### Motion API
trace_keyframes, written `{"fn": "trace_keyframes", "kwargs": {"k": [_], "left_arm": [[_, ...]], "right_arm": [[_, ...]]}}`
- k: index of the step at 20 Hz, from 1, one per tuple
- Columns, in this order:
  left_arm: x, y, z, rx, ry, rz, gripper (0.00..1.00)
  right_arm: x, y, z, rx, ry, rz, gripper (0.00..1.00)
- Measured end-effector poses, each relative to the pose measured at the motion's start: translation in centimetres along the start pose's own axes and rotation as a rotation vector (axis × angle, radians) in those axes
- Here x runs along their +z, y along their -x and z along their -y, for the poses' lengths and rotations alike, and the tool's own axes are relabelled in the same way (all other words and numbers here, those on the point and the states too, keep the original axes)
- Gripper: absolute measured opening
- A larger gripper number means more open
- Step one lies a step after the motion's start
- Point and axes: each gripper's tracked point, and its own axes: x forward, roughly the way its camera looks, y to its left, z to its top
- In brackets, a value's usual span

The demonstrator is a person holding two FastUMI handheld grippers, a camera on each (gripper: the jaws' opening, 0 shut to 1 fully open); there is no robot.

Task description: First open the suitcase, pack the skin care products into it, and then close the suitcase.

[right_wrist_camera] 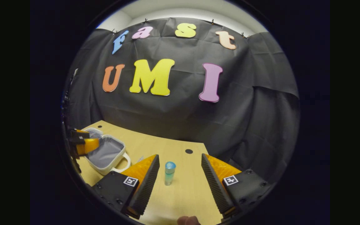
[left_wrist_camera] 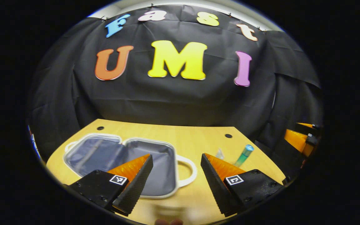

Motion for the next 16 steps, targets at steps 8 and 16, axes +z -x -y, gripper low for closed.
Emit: {"fn": "trace_keyframes", "kwargs": {"k": [8,16], "left_arm": [[-5.8,-8.3,8.4,-0.099,-0.038,-0.089,0.99],[-11.3,-15.3,7.2,-0.055,-0.07,-0.214,0.97]], "right_arm": [[-3.0,-1.0,5.4,-0.016,0.033,-0.078,0.8],[-6.4,-1.7,8.1,-0.046,0.032,-0.167,0.8]]}}
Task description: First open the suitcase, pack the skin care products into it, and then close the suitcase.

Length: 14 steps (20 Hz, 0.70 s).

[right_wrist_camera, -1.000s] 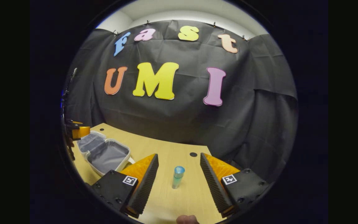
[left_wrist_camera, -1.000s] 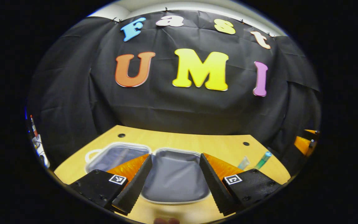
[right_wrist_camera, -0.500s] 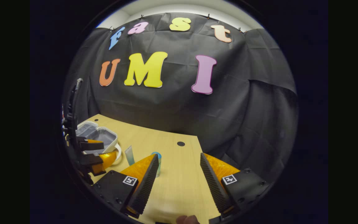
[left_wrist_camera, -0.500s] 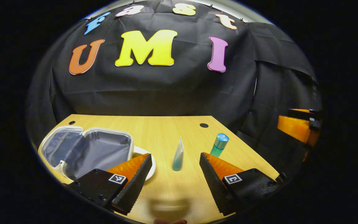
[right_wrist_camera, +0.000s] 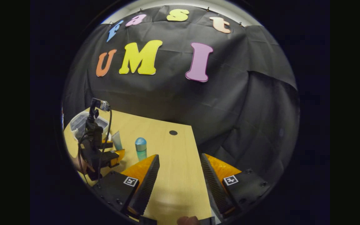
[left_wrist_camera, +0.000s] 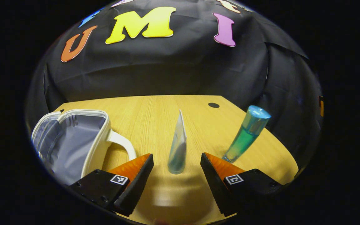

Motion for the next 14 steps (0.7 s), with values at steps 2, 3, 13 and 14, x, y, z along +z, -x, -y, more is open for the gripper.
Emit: {"fn": "trace_keyframes", "kwargs": {"k": [2,3,13,14], "left_arm": [[-0.9,-0.9,0.2,-0.008,-0.006,-0.034,0.87],[-1.4,-1.0,0.2,-0.01,-0.002,-0.051,0.78],[-0.7,-0.5,-0.2,-0.045,0.017,-0.099,0.39],[0.1,0.2,-0.2,-0.051,0.022,-0.091,0.39]], "right_arm": [[-0.4,-0.3,0.3,-0.005,-0.016,-0.013,0.8],[-0.4,-0.5,0.1,-0.003,-0.023,-0.015,0.8],[-0.9,-2.2,-3.4,0.072,-0.017,-0.017,0.8],[-1.3,-2.5,-3.8,0.086,-0.019,-0.022,0.8]]}}
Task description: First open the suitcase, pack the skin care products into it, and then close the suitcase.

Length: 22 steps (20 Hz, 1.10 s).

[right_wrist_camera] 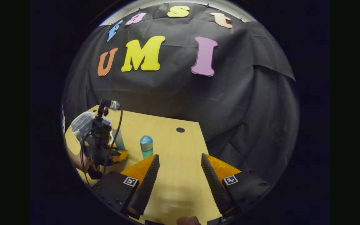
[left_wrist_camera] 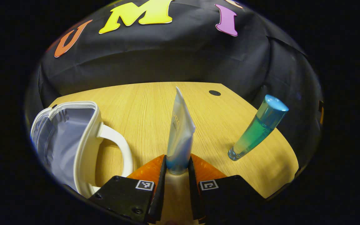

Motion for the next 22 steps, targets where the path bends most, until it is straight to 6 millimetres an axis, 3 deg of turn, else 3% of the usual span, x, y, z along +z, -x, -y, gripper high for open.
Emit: {"fn": "trace_keyframes", "kwargs": {"k": [3,7,12,17,19,22], "left_arm": [[2.2,3.4,0.5,-0.018,0.046,0.03,0.39],[4.5,8.2,-0.3,-0.018,0.055,0.065,0.39],[5.3,12.8,-3.7,0.062,0.066,0.08,0.39],[4.0,15.5,-9.0,0.183,0.1,0.063,0.38],[3.5,16.6,-10.8,0.223,0.129,0.059,0.38],[3.0,17.4,-12.5,0.26,0.164,0.054,0.39]], "right_arm": [[-1.7,-1.3,-2.5,0.094,-0.053,-0.047,0.8],[-3.7,-4.9,-5.9,0.149,-0.122,-0.097,0.8],[-4.6,-10.6,-9.9,0.189,-0.164,-0.126,0.8],[-6.7,-14.7,-10.7,0.168,-0.197,-0.196,0.78],[-7.4,-15.6,-10.6,0.152,-0.208,-0.224,0.63],[-7.5,-15.9,-10.7,0.144,-0.213,-0.241,0.58]]}}
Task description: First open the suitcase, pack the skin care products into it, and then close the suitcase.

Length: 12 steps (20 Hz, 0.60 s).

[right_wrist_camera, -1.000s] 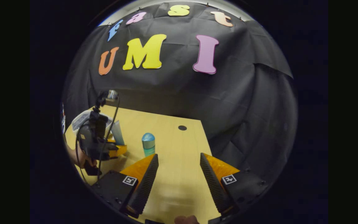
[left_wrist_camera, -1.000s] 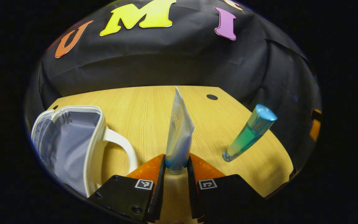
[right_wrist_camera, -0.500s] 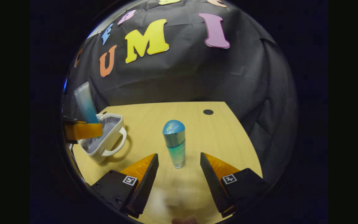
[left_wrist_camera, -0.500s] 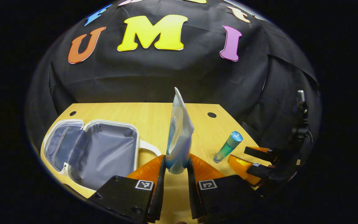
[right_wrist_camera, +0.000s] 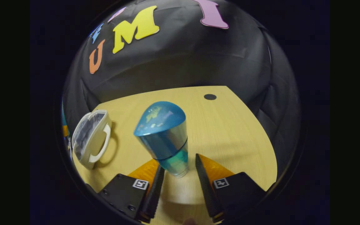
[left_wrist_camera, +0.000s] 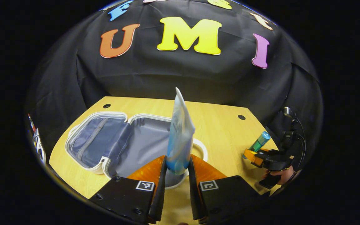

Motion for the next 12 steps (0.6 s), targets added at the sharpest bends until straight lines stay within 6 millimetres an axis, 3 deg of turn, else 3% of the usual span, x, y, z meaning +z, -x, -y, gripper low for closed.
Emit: {"fn": "trace_keyframes", "kwargs": {"k": [2,5,6,9,12], "left_arm": [[-0.4,-0.1,-1.6,0.038,0.001,-0.011,0.38],[-1.2,-0.3,-4.5,0.135,-0.021,-0.053,0.38],[-1.6,-0.4,-5.9,0.184,-0.029,-0.082,0.39],[-2.3,-1.5,-8.3,0.285,-0.038,-0.149,0.39],[-4.4,-2.9,-10.4,0.369,-0.052,-0.283,0.39]], "right_arm": [[0.1,0.1,-0.1,-0.013,0.027,0.004,0.45],[0.3,0.1,-0.2,-0.024,0.049,-0.009,0.36],[0.6,0.6,-0.5,-0.015,0.042,-0.013,0.38],[1.9,3.1,-1.5,0.028,0.047,0.002,0.35],[3.0,6.2,-2.6,0.089,0.024,-0.011,0.35]]}}
